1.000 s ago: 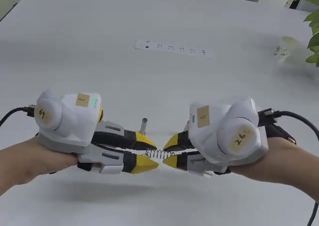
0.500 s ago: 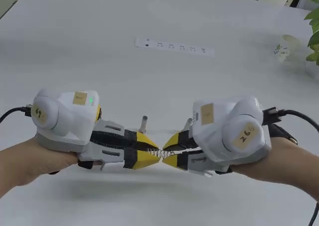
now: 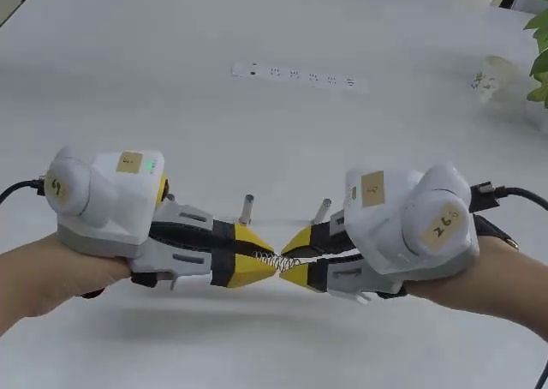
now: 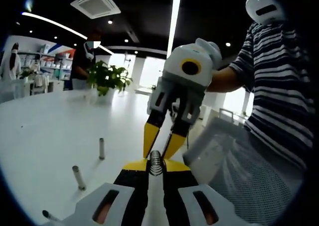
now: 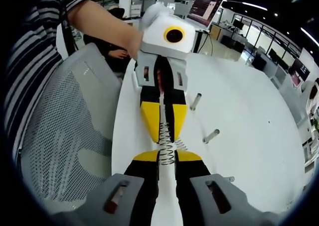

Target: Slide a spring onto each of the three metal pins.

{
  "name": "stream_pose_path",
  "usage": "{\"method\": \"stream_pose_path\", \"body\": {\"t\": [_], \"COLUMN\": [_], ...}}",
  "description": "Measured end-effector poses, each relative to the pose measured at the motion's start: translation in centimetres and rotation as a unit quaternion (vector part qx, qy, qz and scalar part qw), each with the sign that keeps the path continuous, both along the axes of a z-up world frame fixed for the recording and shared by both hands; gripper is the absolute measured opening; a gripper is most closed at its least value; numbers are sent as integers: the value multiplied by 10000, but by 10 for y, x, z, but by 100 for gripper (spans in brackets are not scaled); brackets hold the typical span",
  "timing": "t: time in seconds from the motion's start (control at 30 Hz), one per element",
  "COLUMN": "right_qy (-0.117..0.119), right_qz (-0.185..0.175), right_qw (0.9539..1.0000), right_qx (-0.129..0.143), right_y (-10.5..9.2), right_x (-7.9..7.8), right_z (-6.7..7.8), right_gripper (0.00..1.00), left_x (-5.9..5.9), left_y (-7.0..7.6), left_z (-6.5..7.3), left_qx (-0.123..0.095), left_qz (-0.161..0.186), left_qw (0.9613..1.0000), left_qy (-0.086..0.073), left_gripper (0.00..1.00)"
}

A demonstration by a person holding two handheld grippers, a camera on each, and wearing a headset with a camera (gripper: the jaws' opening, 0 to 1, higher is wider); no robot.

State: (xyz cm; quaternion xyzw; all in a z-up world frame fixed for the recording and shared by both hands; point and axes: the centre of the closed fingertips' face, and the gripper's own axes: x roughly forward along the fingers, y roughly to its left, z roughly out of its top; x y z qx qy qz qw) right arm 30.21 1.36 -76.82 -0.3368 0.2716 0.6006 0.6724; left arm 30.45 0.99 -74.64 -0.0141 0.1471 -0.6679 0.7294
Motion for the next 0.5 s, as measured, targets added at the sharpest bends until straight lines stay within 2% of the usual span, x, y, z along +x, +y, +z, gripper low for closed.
{"method": "stream_pose_path", "body": {"t": [0.13,0.37,0.5], "right_qy": [45,209,182], "right_qz": [13,-114,-19], "right_qw": [10000,9996,9996], "right_qx": [-7,148,224], "right_y": [-6,-8,-6], "right_x": [-2,-3,-6], "right_z": [-3,-5,-4], "right_gripper": [14,12,10], "left_x": [-2,-5,-6], "left_y": [0,-1,-2], "left_z": [-1,-1,-1], "left_qx": [17,19,17], "left_qz": [-27,-73,-75], "left_qw": [10000,10000,10000], "left_qy": [26,54,45], "left_gripper": [2,2,2]}}
